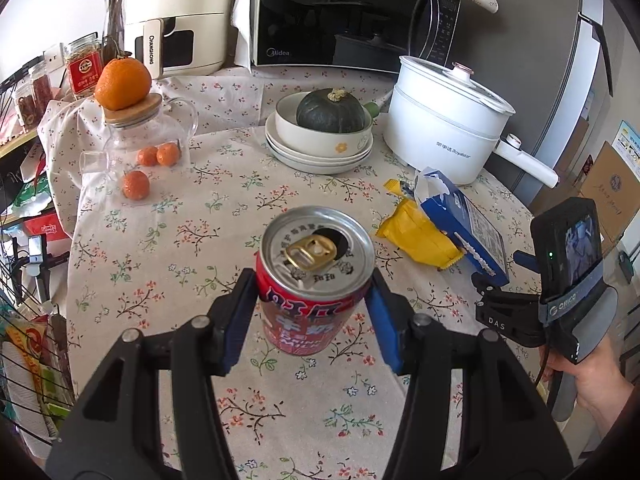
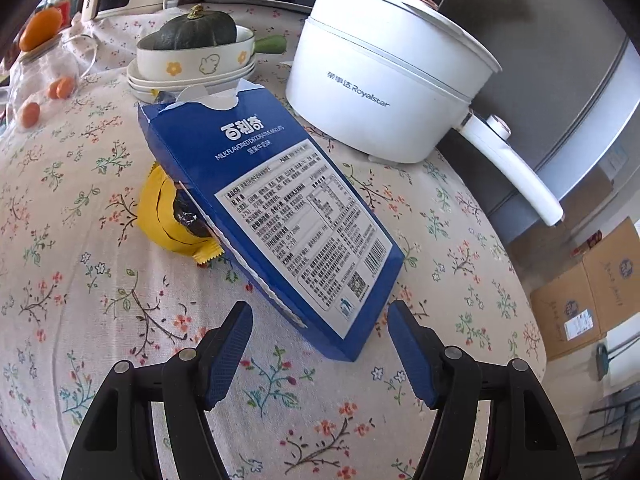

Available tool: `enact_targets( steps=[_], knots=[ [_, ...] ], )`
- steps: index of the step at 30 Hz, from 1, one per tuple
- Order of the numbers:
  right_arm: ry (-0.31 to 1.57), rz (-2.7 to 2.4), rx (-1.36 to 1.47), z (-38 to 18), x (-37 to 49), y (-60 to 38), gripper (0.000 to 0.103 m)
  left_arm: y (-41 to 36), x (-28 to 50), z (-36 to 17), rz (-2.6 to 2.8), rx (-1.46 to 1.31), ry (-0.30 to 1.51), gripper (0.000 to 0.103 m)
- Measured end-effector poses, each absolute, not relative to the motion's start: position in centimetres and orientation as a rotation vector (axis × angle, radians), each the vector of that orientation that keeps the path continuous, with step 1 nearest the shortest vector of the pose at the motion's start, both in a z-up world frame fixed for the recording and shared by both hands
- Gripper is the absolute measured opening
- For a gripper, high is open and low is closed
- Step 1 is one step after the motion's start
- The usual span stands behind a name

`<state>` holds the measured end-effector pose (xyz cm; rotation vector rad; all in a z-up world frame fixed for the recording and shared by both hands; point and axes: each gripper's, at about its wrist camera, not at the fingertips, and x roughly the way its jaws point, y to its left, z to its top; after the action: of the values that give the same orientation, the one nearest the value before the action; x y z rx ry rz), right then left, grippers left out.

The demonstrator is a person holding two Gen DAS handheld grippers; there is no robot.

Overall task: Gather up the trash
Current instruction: 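Grasp the blue almond snack box with the right tool while the left tool lifts the can, then carry both items over the bin and open the right tool to drop the blue box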

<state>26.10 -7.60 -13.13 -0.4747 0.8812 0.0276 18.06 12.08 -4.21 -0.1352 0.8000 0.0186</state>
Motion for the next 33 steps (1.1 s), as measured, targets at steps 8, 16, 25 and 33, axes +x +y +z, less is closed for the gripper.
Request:
enact_targets(
  steps=[8,16,25,33],
  knots=[
    [0.789,-0.007,-0.583,-13.6,26.7,-6.2,0.043,12.0,18.1,-4.8,0.023,-0.126,0.812,0.056],
    [0.762,-0.01,-0.461,-7.9,24.1,-9.7,0.024,11.0,17.2,-3.1,-0.009,-0.131,0.777,0.056],
    [0.872,0.024,-0.109,-3.2,19.1,-17.2,0.023,9.0,13.4,-1.4,-0.064,-0.136,0.768,0.056],
    [0.916,0.006,0.022,-2.4,13.3,-22.4,0.023,7.2,10.1,-1.3,-0.118,-0.162,0.765,0.056]
  ],
)
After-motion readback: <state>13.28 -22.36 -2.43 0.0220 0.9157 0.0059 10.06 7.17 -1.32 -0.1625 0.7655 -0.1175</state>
